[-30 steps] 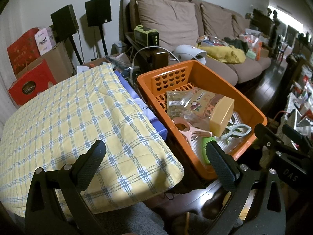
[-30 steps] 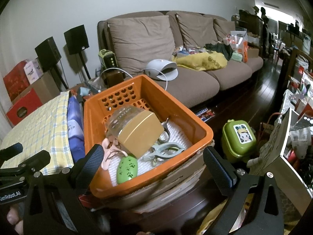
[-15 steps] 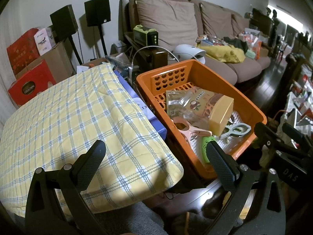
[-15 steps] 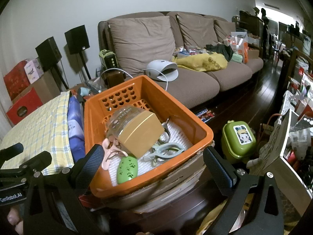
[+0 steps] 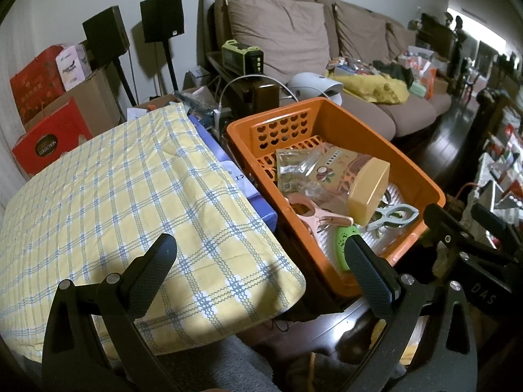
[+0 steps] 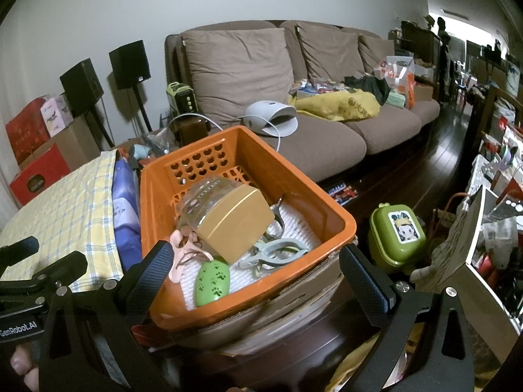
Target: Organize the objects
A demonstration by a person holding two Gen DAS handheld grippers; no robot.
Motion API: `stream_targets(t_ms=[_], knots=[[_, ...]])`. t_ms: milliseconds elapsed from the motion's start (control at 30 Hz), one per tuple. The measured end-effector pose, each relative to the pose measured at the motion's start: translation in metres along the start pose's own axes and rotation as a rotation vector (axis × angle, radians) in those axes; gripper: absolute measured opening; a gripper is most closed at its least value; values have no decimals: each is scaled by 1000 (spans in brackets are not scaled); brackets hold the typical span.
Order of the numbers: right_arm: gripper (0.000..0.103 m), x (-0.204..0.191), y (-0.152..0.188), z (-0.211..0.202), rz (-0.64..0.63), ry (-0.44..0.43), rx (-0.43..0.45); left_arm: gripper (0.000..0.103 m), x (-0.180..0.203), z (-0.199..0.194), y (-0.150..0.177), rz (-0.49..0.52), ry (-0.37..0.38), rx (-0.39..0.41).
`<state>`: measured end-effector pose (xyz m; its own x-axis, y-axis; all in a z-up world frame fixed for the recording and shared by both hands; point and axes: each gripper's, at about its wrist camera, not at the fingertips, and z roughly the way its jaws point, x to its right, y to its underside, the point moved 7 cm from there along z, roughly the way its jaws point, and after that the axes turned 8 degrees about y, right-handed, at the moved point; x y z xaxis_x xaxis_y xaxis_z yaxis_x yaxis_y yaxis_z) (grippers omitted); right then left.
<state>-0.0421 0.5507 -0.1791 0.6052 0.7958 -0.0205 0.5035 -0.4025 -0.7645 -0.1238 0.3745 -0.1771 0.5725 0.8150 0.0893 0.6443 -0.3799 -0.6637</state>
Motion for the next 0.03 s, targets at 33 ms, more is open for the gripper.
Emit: stream_targets(t_ms=[33], knots=[[102, 0, 0, 0, 2, -2, -1, 103, 1, -1, 1, -1, 1, 1]])
